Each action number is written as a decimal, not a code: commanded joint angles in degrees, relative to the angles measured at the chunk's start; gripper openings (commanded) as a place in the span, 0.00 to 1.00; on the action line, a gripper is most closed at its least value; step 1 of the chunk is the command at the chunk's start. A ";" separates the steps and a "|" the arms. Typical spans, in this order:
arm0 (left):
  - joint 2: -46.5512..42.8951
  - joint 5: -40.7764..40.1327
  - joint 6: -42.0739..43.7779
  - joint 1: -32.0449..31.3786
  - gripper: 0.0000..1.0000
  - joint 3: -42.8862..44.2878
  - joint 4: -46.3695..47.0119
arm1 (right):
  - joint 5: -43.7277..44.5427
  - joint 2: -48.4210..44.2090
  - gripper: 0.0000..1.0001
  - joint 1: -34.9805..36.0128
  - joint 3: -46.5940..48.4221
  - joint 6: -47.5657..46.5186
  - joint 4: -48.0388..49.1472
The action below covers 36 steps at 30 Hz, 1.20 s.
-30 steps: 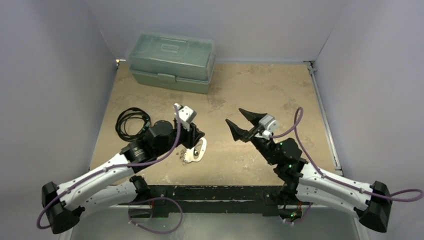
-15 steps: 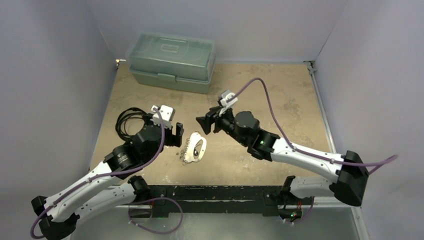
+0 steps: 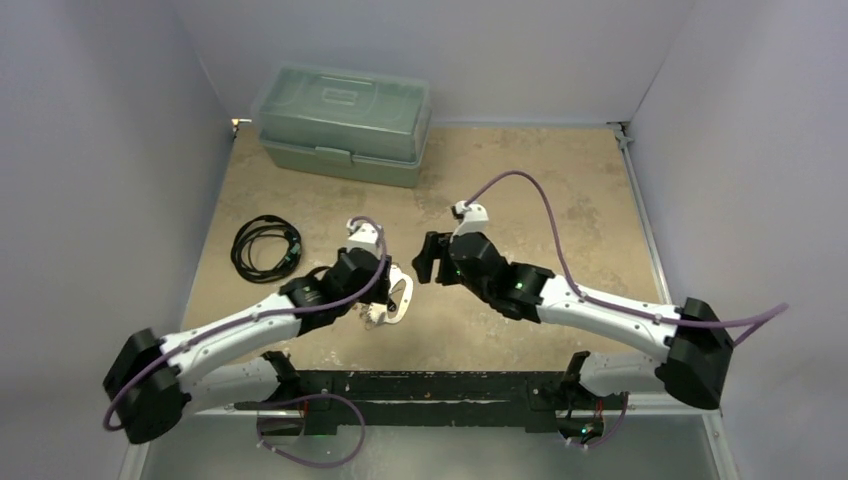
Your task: Put the keys on the keyring
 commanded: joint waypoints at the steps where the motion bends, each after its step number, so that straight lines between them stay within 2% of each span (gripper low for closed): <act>1: 10.53 6.50 -1.08 -0.53 0.57 1.29 10.32 | 13.05 -8.66 0.76 -0.22 -2.19 5.30 -8.14; 8: 23.33 8.50 -0.68 -2.19 0.53 3.67 16.30 | 17.58 -15.41 0.77 -1.42 -3.88 2.92 -10.82; 23: 34.37 3.39 -3.12 -7.61 0.43 8.79 15.33 | 16.71 -18.17 0.76 -1.61 -5.70 -0.12 -8.70; 27: 36.52 9.86 -4.99 -7.66 0.41 8.74 19.11 | 17.00 -19.37 0.76 -1.61 -5.53 -0.87 -9.02; 32: 36.20 27.35 -8.78 -8.99 0.40 7.00 38.95 | 19.38 -21.77 0.76 -1.70 -4.11 -2.84 -9.44; 36: 36.12 29.56 -8.91 -9.49 0.40 8.76 40.70 | 21.30 -23.45 0.76 -1.78 -3.01 -5.13 -9.62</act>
